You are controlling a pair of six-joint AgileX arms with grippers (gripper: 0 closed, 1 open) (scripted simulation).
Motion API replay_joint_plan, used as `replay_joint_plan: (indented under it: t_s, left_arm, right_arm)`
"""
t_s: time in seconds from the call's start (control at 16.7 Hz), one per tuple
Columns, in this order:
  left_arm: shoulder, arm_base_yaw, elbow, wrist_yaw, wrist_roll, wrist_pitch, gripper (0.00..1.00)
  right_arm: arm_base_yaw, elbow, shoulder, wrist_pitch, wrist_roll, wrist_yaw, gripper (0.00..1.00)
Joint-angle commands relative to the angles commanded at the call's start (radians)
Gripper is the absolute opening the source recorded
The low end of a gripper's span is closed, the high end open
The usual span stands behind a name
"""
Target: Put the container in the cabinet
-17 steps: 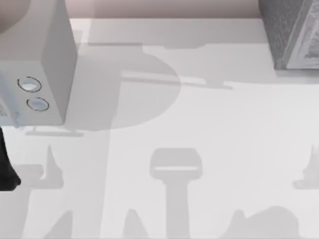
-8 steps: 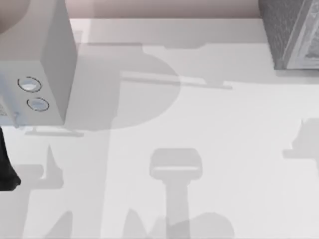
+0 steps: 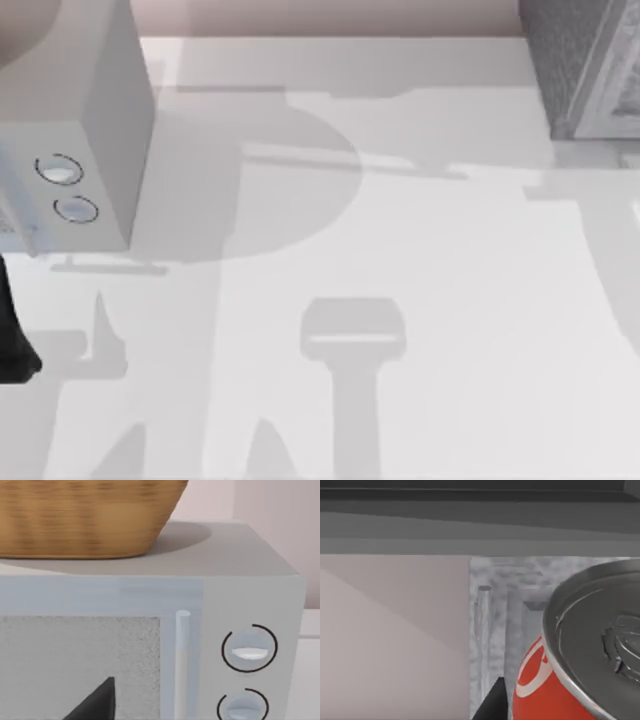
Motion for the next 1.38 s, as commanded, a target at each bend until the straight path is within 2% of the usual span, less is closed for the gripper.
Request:
replay_joint_plan:
  t_s: [0.24, 0.42, 1.02, 1.38]
  left_arm:
    - [0.0, 0.0, 0.0, 0.0, 0.0, 0.0, 1.0]
    - [0.0, 0.0, 0.0, 0.0, 0.0, 0.0, 1.0]
    - [0.0, 0.0, 0.0, 0.0, 0.0, 0.0, 1.0]
    - [0.0, 0.0, 0.0, 0.0, 0.0, 0.0, 1.0]
  right_arm:
    - [0.032, 0.32, 0.23, -0.074, 0.004, 0.032, 0.0]
    - [0.05, 0.477, 0.34, -0.106, 0.009, 0.048, 0.0]
    - [0.052, 0.571, 0.41, -0.125, 0.014, 0.049, 0.0]
    - [0.024, 0.897, 0.653, -0.206, 0.01, 0.032, 0.0]
